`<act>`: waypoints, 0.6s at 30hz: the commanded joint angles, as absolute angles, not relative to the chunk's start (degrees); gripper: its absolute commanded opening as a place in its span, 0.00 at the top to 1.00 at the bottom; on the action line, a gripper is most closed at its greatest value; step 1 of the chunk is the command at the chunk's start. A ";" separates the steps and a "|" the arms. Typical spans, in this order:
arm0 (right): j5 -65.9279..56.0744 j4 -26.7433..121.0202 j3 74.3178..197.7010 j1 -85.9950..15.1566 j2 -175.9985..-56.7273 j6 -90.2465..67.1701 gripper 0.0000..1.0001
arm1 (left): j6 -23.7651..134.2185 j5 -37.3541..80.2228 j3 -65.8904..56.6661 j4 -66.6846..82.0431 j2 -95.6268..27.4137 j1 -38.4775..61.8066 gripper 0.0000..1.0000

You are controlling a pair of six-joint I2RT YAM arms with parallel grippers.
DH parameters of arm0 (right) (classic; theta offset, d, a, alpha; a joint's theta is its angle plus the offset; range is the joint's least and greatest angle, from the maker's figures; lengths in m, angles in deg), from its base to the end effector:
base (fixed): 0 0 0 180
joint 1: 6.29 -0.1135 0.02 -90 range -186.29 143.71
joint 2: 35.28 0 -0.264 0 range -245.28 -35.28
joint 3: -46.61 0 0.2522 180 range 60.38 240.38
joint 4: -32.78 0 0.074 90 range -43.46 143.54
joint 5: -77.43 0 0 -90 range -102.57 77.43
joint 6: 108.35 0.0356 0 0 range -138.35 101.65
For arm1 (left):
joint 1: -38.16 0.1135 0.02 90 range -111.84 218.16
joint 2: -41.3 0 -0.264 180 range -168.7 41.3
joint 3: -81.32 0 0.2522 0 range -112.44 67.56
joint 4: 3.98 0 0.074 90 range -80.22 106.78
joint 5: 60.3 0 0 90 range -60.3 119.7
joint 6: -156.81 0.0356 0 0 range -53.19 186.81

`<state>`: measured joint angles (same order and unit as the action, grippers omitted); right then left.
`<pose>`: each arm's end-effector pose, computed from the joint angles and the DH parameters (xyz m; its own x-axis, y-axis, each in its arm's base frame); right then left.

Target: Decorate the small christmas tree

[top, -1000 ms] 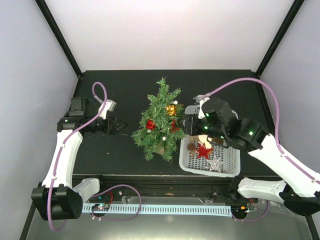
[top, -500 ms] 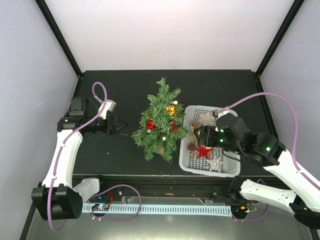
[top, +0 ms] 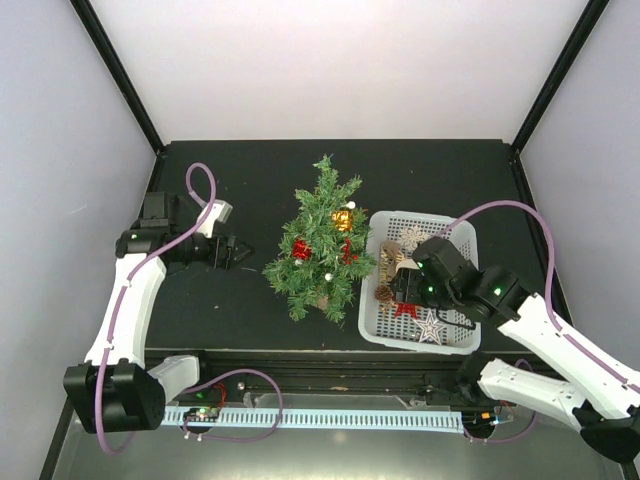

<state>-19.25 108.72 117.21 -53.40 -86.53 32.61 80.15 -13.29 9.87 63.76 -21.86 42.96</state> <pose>0.1071 0.1092 0.3117 -0.8892 0.1763 -0.4222 0.0104 0.9304 0.3665 0.2025 -0.0074 0.2993 -0.7694 0.1048 -0.6301 0.4745 0.7541 -0.4541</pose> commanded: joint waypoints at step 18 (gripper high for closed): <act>-5.57 105.32 113.16 -36.90 -88.98 22.78 0.23 | 84.85 -6.87 -1.27 73.50 -16.62 47.07 0.01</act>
<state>-11.29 107.05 116.93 -42.02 -89.48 24.76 84.74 -5.05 1.21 71.56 -17.42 46.09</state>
